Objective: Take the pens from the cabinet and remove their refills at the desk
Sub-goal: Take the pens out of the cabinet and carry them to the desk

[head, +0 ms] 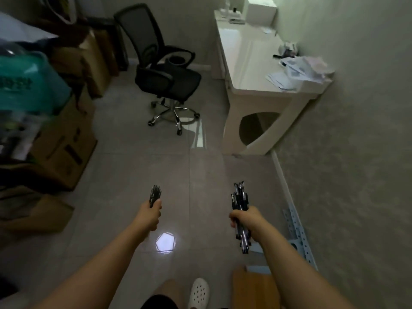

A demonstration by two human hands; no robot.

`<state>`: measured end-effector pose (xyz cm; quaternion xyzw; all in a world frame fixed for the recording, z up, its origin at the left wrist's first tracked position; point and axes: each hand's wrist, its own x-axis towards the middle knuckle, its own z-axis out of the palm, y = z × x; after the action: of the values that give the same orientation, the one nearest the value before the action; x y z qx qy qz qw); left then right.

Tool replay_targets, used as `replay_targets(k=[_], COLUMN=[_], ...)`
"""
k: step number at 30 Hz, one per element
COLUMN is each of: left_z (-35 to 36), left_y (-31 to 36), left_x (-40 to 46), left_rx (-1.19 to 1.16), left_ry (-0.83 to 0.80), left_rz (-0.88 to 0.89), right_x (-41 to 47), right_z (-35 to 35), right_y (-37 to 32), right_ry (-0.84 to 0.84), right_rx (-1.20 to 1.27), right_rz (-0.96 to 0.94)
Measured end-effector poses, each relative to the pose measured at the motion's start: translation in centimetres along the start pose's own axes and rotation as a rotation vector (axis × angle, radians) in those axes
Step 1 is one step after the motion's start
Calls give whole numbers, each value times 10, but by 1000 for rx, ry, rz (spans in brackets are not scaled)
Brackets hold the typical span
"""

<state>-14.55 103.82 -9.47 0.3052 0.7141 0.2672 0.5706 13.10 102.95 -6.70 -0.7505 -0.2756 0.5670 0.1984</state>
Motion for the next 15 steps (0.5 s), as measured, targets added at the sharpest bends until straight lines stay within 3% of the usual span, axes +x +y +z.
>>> replay_targets(k=[8,15], left_z=[-35,-70], left_y=[14,75], left_x=[60,172], left_rx=[-83,-104], left_ry=[99,116], left_rz=[-55,-78], right_x=[61,138], right_z=[27,54], right_y=[-72,-161], right_ry=[-90,-57], right_rx=[-88,-99], right_rz=[-2,24])
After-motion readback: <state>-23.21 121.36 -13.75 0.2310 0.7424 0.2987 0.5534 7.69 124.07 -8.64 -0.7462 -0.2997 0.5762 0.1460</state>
